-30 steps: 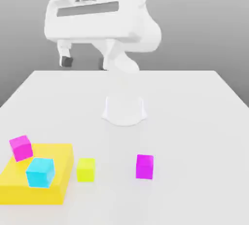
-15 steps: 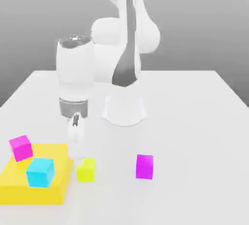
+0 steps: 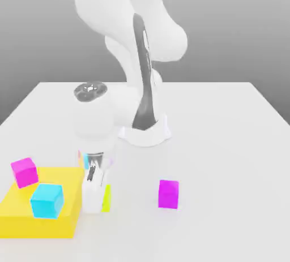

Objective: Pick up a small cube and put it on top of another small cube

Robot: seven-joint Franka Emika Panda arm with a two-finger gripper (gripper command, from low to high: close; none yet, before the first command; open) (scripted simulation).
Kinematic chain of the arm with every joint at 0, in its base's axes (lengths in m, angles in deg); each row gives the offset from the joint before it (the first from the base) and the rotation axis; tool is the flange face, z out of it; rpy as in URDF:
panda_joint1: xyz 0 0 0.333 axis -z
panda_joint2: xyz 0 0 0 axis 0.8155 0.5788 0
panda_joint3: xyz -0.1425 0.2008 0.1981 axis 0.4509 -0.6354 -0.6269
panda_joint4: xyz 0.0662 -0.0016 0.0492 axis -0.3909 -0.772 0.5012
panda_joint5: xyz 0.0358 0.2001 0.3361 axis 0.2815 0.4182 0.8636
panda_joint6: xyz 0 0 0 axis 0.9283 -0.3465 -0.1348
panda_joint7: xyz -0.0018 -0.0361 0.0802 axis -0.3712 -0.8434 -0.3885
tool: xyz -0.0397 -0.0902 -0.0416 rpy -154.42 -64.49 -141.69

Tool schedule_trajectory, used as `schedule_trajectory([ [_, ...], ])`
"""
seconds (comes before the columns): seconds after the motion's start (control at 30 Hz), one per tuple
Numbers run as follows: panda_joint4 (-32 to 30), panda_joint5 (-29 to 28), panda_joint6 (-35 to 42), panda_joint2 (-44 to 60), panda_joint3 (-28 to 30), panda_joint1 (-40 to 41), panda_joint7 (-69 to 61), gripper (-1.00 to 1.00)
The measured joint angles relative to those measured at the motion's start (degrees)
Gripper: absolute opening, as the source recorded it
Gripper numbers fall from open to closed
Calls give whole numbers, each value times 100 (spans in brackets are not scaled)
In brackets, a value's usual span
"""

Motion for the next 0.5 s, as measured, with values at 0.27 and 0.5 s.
schedule_trajectory([
  [0.27, -125, 417, 611, -759, -432, 315, -284, -100],
  [0.5, -2, 463, 1579, -1692, -408, 310, -763, -100],
])
